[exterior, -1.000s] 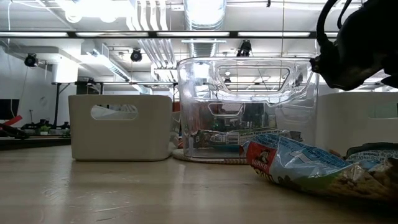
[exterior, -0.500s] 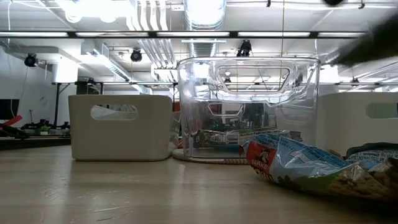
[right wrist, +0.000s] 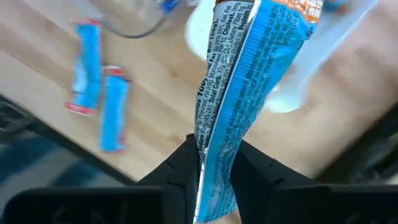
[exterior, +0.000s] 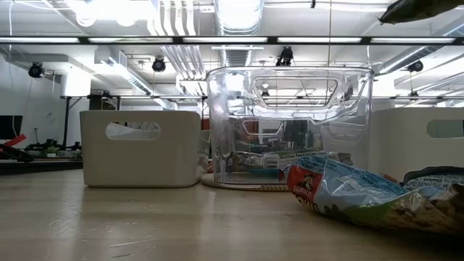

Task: Pick and place Granola Bars by type
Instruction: Put the right yellow granola bar into the white bin

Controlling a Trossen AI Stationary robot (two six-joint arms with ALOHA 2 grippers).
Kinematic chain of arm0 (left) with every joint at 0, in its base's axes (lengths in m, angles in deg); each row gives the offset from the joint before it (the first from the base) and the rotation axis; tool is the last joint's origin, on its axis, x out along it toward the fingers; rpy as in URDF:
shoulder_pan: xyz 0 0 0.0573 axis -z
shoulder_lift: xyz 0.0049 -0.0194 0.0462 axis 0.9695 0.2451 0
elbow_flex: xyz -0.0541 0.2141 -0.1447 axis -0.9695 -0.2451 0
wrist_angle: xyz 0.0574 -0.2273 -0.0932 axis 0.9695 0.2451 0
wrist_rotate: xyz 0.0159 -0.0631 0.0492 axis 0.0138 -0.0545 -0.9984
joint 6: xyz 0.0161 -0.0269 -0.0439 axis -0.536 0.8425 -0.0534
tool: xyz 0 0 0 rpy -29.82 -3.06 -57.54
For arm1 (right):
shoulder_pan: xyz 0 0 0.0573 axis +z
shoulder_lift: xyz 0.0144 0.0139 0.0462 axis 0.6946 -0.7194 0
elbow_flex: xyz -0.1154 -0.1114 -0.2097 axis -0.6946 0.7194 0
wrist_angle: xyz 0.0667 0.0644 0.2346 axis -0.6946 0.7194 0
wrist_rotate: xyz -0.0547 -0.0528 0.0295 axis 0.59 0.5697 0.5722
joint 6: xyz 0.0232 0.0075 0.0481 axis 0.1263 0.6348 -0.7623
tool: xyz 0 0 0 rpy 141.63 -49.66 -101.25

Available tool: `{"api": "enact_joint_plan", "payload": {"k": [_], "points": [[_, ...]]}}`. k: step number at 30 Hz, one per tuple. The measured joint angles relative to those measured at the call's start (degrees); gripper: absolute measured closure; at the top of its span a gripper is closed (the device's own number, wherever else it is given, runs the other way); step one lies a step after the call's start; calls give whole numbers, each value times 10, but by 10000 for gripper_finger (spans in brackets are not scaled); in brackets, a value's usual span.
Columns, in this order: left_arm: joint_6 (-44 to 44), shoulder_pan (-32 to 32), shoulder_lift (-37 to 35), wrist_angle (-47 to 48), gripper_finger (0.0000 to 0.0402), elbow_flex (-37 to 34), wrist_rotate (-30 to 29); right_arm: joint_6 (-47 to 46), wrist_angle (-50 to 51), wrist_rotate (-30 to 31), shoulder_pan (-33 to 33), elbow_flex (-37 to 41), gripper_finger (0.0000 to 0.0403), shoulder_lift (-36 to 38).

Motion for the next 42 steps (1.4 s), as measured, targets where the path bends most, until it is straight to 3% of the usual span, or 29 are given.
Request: {"api": "enact_joint_plan", "payload": {"k": [17,22,35,42], "points": [[0,0,0,0,402,0,0,400,57,64,-82,0,330,24],[0,0,0,0,402,0,0,445,62,71,-93,0,337,29],[0,0,0,0,402,0,0,562,71,10,-103,-7,331,123],[-2,0,0,1,402,0,0,641,70,8,-141,-7,341,151]]}}
